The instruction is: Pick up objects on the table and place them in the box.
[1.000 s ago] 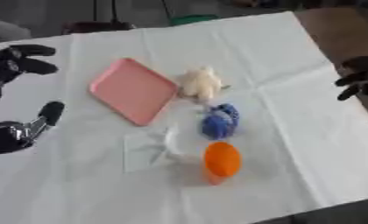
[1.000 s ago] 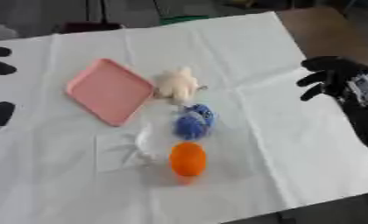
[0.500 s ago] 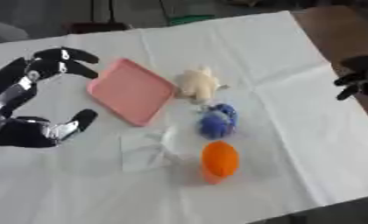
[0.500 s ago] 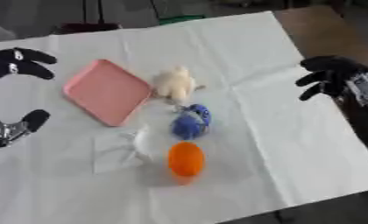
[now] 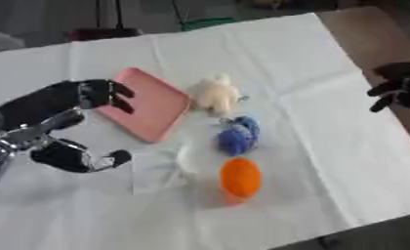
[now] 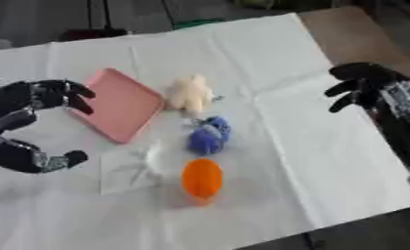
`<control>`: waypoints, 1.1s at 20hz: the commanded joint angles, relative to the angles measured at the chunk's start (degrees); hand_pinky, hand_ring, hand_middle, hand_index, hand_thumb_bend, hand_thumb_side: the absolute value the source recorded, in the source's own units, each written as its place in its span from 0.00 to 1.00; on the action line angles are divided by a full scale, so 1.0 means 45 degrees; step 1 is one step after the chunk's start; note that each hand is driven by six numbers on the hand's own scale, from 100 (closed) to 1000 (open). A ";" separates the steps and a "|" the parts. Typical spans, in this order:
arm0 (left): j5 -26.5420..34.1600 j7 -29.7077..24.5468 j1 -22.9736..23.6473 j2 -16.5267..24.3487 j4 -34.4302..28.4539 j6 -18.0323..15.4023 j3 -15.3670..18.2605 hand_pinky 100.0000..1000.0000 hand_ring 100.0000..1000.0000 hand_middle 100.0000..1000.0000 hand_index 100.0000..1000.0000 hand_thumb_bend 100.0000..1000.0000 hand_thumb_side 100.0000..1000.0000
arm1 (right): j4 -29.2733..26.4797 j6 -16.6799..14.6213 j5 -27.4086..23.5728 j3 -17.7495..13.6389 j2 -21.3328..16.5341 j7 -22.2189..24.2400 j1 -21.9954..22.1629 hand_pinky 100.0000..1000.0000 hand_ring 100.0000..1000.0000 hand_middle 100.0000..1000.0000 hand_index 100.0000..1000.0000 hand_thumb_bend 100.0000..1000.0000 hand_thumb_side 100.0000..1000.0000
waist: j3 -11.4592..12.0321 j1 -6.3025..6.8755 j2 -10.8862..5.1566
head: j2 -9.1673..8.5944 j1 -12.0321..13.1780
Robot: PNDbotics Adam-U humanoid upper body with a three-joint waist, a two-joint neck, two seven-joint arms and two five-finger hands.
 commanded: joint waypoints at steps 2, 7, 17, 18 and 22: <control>-0.1215 0.0574 -0.0381 -0.0564 0.0954 -0.0155 -0.0541 0.85 0.76 0.82 0.77 0.45 0.48 | -0.0296 0.0015 -0.0070 -0.0013 -0.0264 0.0042 -0.0051 0.49 0.63 0.73 0.71 0.00 0.92 | 0.0002 -0.0038 -0.0267 | 0.0015 -0.0054; -0.1869 0.0830 -0.0710 -0.1562 0.2075 -0.0503 -0.1142 0.85 0.76 0.82 0.76 0.44 0.49 | -0.0296 0.0028 -0.0079 -0.0003 -0.0257 0.0069 -0.0009 0.49 0.63 0.73 0.71 0.00 0.92 | -0.0010 -0.0053 -0.0310 | 0.0030 -0.0056; -0.2669 0.1133 -0.0703 -0.2166 0.2612 -0.0933 -0.1486 0.86 0.76 0.82 0.77 0.46 0.52 | -0.0295 0.0049 -0.0060 0.0000 -0.0250 0.0086 0.0006 0.49 0.62 0.73 0.71 0.00 0.93 | -0.0032 -0.0015 -0.0308 | 0.0055 -0.0086; -0.2717 0.1160 -0.0696 -0.2189 0.2645 -0.0948 -0.1493 0.86 0.77 0.82 0.79 0.48 0.52 | -0.0295 0.0048 -0.0059 0.0001 -0.0249 0.0086 0.0006 0.49 0.62 0.73 0.71 0.00 0.93 | -0.0032 -0.0017 -0.0307 | 0.0053 -0.0088; -0.3118 0.1326 -0.0648 -0.2319 0.2795 -0.1028 -0.1520 0.86 0.77 0.82 0.80 0.50 0.51 | -0.0295 0.0041 -0.0052 0.0008 -0.0241 0.0101 0.0004 0.49 0.62 0.73 0.71 0.00 0.93 | -0.0029 -0.0034 -0.0295 | 0.0039 -0.0100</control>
